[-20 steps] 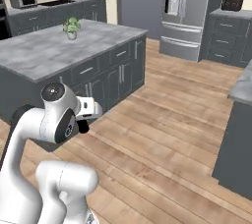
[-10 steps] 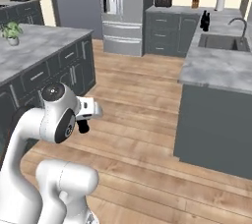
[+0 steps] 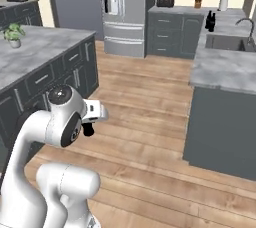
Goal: Place the large bottle from the dining counter next to the other large bottle outside the sink, and place the small bottle from the dining counter next to the other small bottle inside the sink.
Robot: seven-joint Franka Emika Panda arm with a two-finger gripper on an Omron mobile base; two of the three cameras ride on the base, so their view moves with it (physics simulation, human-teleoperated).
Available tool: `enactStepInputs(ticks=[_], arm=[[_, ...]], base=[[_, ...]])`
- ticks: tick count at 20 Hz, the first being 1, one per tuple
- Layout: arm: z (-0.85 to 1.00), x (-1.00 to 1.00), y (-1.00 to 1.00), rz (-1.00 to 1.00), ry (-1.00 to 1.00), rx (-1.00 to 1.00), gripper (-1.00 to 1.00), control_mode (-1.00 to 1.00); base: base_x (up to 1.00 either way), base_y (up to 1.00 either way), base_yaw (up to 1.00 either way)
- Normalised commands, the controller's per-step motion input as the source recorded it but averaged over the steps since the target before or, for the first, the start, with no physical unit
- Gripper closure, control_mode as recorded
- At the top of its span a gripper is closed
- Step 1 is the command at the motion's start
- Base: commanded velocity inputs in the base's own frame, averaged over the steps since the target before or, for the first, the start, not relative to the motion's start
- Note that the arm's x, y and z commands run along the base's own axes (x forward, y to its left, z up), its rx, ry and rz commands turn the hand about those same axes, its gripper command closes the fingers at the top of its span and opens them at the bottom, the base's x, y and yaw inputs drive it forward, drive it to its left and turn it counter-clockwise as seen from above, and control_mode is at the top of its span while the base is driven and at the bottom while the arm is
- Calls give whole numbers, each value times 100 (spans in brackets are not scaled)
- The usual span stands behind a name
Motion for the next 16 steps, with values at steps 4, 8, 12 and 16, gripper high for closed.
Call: enactStepInputs(ticks=[4,8,12,16], arm=[[0,0,0,0,0,0,100,100],[0,0,0,0,0,0,100,100],[0,0,0,0,0,0,100,100],[0,0,0,0,0,0,100,100]], base=[[0,95,-15],[0,56,-15],[6,0,0],[72,19,-3]])
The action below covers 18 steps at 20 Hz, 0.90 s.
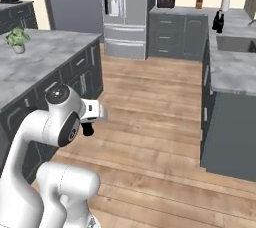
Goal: Place the large bottle from the dining counter next to the other large bottle outside the sink, and place the small bottle from the dining counter next to the other small bottle inside the sink.
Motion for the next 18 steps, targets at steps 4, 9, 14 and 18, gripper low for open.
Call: enactStepInputs(ticks=[4,9,14,18], arm=[[0,0,0,0,0,0,100,100],[0,0,0,0,0,0,100,100],[0,0,0,0,0,0,100,100],[0,0,0,0,0,0,100,100]], base=[[97,35,-6],[100,40,-5],[100,34,-5],[100,30,-5]])
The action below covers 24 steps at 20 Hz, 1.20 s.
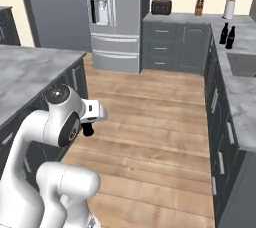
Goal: Place the large bottle from the dining counter next to the other large bottle outside the sink, and place the small bottle from the dining counter next to the other small bottle inside the sink.
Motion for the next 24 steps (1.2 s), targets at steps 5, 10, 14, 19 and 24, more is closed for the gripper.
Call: enactStepInputs(ticks=[5,10,14,19,24], arm=[[0,0,0,0,0,0,100,100],[0,0,0,0,0,0,100,100],[0,0,0,0,0,0,100,100],[0,0,0,0,0,0,100,100],[0,0,0,0,0,0,100,100]], base=[[100,22,-7],[100,15,-9],[100,16,-9],[100,19,-9],[100,20,-9]])
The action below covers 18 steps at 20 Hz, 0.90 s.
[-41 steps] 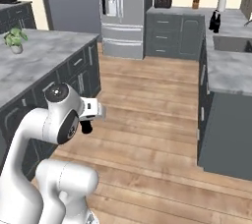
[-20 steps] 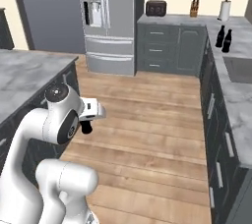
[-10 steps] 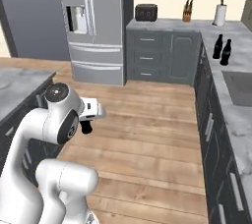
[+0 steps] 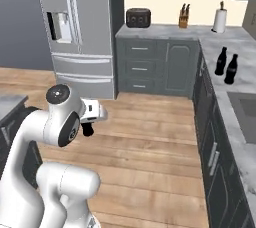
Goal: Place the large bottle from the dining counter next to the other large bottle outside the sink, and place the small bottle from the dining counter next to the other small bottle inside the sink.
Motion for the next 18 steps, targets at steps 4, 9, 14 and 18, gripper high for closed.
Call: enactStepInputs(ticks=[4,9,14,18], arm=[[0,0,0,0,0,0,100,100],[0,0,0,0,0,0,100,100],[0,0,0,0,0,0,100,100],[0,0,0,0,0,0,100,100]], base=[[100,22,-10],[100,22,-10],[100,21,-10],[100,17,-11]])
